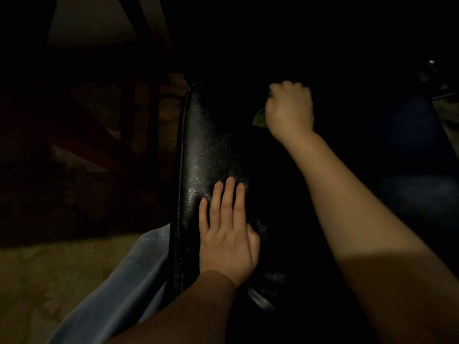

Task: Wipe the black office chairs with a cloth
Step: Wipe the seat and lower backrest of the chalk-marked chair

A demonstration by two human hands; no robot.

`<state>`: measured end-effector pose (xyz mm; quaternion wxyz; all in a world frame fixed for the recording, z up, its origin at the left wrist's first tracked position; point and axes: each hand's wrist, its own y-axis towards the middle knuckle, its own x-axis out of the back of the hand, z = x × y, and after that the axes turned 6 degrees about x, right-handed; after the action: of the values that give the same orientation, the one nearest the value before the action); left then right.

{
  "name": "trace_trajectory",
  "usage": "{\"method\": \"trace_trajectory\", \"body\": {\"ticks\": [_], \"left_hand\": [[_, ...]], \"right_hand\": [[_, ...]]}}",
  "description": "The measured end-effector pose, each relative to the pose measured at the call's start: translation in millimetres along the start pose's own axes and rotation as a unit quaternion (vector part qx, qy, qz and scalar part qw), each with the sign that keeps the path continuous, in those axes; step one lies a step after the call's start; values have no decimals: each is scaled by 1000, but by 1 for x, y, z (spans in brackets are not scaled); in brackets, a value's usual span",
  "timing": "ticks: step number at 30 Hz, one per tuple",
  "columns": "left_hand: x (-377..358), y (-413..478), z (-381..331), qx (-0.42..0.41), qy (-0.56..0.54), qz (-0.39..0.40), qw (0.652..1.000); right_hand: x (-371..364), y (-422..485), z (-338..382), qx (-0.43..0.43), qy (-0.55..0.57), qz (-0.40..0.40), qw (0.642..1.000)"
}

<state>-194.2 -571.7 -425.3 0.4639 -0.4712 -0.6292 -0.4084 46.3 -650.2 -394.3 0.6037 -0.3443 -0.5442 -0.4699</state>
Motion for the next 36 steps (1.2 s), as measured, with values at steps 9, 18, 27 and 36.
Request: {"method": "trace_trajectory", "body": {"ticks": [9,18,27,36], "left_hand": [[0,0,0,1,2,-7,1000],[-1,0,1,-1,-9,-8,1000],[-1,0,0,3,-17,-13,1000],[-2,0,0,0,-17,-13,1000]], "right_hand": [[-2,-68,23,211,86,84,970],[24,-87,-160,-82,132,-64,986],[16,-85,-152,-111,87,-107,984],[19,-86,-148,-105,93,-109,984]]}}
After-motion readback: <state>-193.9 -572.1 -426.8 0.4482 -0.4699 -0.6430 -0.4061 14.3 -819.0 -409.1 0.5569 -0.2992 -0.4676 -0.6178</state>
